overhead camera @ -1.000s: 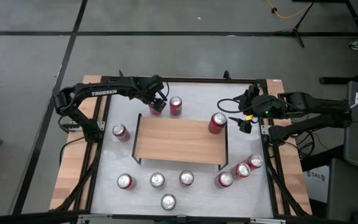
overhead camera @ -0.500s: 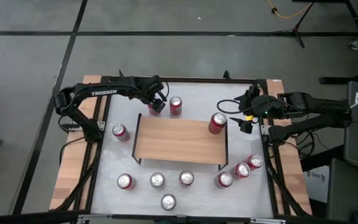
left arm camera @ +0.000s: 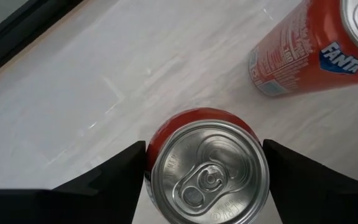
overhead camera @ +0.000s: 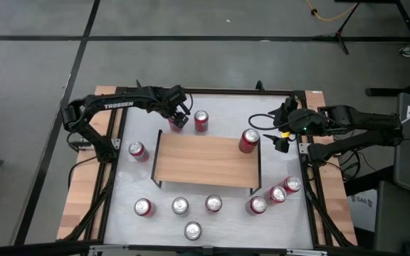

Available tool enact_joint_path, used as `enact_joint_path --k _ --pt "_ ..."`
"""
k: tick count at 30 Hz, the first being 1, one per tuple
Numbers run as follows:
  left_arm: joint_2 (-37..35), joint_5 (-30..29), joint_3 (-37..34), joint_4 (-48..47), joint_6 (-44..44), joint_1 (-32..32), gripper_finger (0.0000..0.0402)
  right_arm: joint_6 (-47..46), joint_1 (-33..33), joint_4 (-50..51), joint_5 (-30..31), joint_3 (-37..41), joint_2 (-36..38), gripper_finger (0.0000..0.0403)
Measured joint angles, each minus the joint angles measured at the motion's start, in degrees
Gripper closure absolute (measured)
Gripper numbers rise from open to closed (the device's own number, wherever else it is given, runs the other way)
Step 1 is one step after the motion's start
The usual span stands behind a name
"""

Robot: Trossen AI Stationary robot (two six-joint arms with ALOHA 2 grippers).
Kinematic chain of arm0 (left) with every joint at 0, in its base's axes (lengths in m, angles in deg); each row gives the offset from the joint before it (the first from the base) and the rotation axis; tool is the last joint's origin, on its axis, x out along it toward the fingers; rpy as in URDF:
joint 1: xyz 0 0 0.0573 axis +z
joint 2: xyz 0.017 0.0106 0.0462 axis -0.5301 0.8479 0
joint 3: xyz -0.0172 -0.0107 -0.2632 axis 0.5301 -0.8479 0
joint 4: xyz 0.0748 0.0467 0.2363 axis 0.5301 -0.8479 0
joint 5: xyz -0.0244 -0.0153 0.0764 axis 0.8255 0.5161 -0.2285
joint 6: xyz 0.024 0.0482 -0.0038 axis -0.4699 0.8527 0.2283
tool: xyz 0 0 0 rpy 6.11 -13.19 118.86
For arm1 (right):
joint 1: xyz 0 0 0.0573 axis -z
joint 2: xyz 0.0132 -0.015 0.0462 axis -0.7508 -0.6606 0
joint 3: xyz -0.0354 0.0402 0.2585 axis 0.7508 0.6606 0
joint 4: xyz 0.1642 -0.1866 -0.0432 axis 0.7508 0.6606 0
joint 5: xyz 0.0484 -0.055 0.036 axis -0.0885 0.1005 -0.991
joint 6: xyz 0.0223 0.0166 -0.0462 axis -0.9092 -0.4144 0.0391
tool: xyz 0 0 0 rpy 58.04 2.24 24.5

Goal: Place canned beverage on shelf
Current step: Put the red soda can on the shelf

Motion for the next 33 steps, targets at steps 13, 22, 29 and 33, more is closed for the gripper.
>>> enact_joint_path --k 13,22,29,33 --pt "-0.07 4.07 0.04 -0.17 6.66 6.87 0.0126 -0.01 0.0 -0.02 0.0 0.0 0.0 0.0015" --pt "-0.04 6.83 0.02 0.0 15.49 11.86 0.0126 0.0 0.0 -0.02 0.0 -0.01 0.0 0.0015" --pt "-0.04 9.02 0.02 0.04 26.72 16.12 0.0127 0.0 0.0 -0.02 0.0 -0.01 0.0 0.0015" --pt "-0.04 12.03 -0.02 -0.09 32.63 18.34 0.0127 0.0 0.0 -0.02 0.0 0.0 0.0 0.0015"
